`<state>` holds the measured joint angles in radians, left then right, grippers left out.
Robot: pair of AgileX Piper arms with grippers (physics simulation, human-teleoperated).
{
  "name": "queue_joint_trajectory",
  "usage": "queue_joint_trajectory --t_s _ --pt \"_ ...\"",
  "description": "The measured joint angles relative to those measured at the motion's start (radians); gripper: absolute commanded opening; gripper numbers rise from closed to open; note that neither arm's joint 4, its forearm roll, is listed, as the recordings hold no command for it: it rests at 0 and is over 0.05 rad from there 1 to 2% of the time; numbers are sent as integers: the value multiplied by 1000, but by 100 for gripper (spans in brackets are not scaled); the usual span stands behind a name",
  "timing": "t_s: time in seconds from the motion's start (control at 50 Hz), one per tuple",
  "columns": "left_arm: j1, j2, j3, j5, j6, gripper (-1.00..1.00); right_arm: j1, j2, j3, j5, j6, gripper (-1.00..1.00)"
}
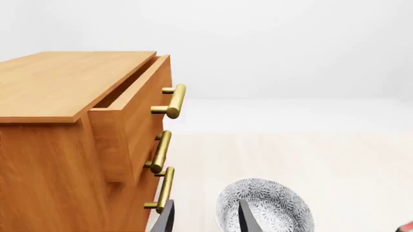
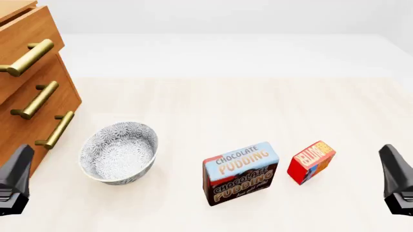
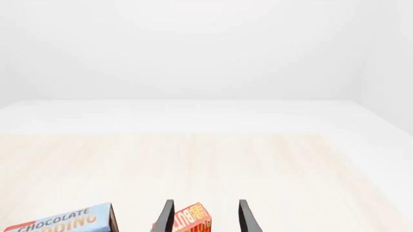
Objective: Put the butter at the back in the top drawer of the cabinet and close it.
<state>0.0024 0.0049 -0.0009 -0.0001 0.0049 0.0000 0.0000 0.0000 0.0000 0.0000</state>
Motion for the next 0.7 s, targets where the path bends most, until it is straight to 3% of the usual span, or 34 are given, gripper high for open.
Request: queue_joint_trajectory --t_s 0.4,0.7 --pt "-2 29 -21 -2 61 100 0 0 0 0 0 100" --pt "-39 98 -124 23 156 100 0 0 0 0 0 100"
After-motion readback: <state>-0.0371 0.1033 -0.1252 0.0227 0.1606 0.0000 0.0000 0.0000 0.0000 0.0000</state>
